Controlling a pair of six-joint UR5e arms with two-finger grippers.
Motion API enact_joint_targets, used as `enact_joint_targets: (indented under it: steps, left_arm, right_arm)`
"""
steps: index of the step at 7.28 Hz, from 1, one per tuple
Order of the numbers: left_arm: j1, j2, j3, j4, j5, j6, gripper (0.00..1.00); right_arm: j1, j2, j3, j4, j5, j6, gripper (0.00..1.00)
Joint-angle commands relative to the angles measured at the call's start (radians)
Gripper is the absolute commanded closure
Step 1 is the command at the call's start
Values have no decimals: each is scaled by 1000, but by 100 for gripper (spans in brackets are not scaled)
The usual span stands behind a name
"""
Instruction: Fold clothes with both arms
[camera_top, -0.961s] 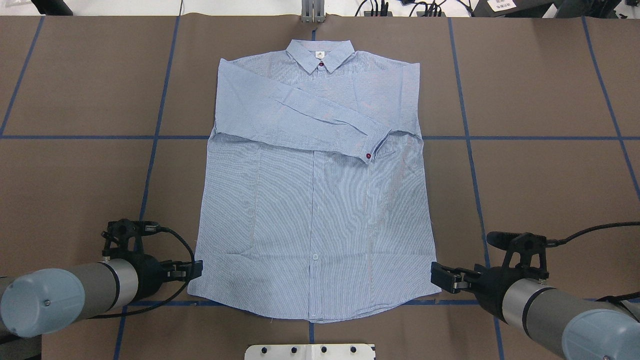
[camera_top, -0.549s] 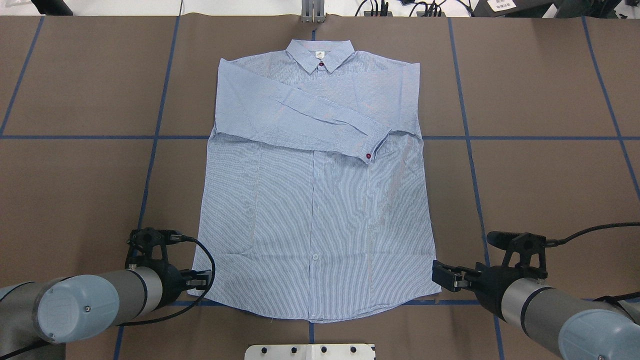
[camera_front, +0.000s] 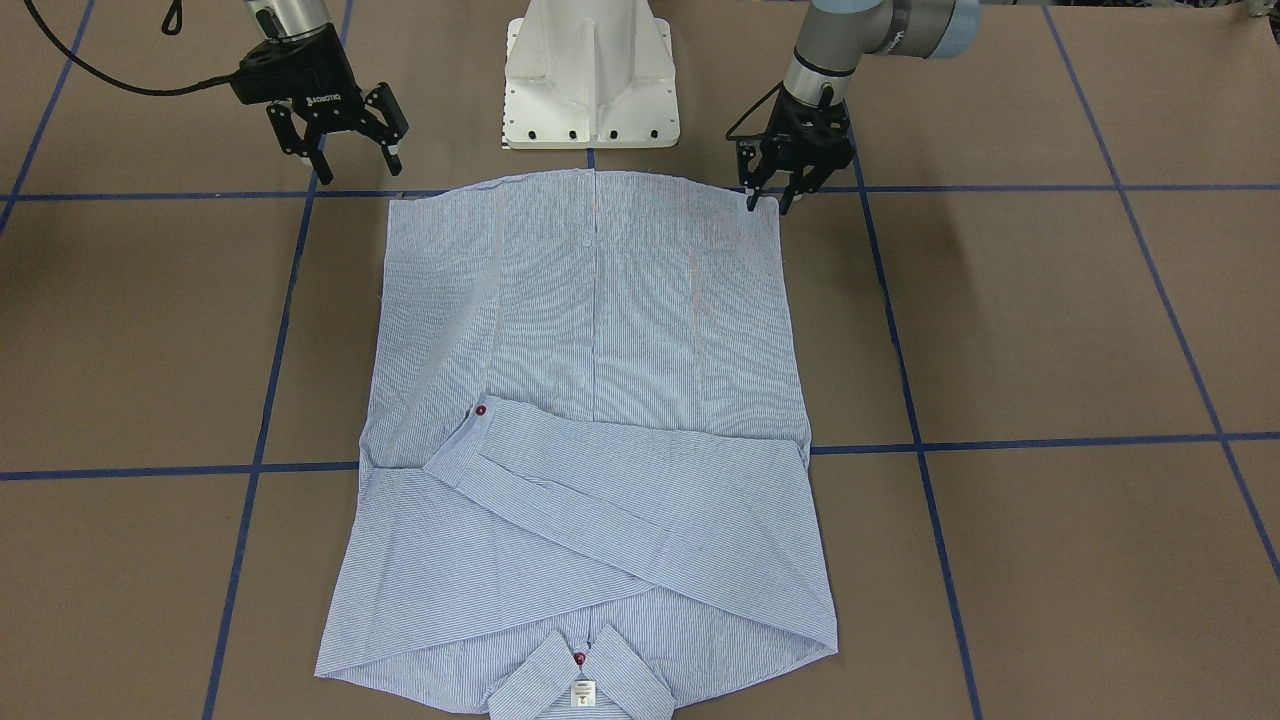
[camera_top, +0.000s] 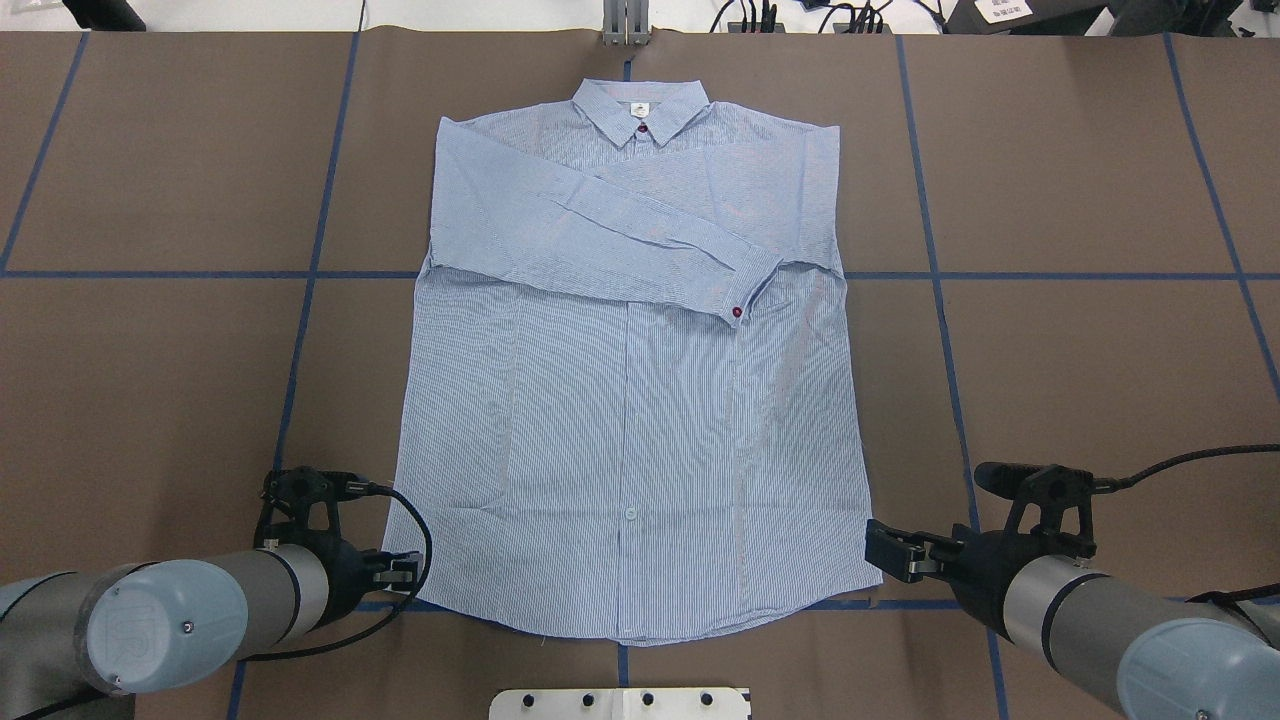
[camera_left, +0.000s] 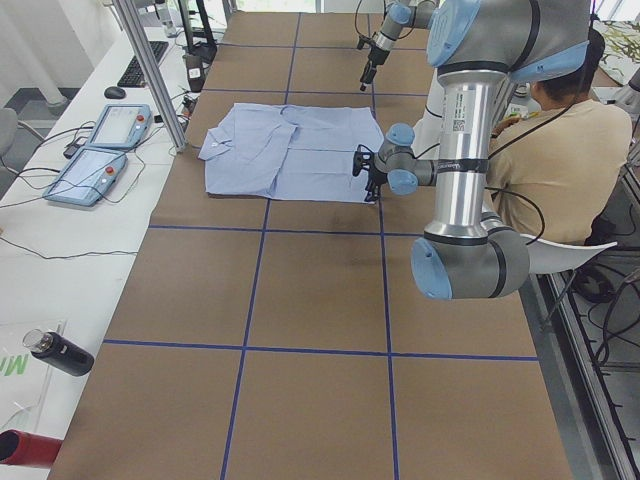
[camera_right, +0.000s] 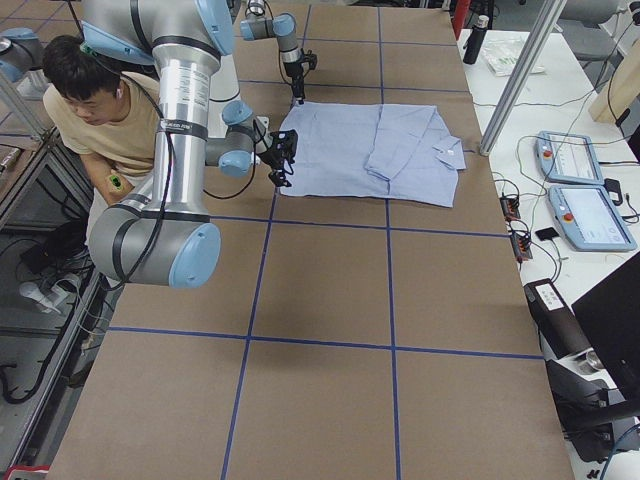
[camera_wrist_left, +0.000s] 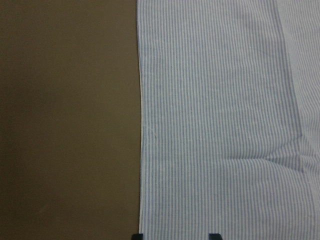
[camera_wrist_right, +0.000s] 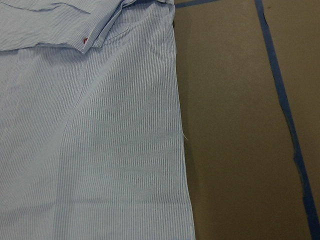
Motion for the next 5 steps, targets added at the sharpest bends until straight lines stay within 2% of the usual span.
enact_joint_targets:
  steps: [1, 5]
  left_arm:
    - [2, 0, 0, 0, 0, 0, 47]
    - [19, 2, 2, 2, 0, 0, 48]
  right_arm:
    - [-1, -1, -2, 0, -5, 0, 0]
    - [-1, 1, -2, -1, -5, 0, 0]
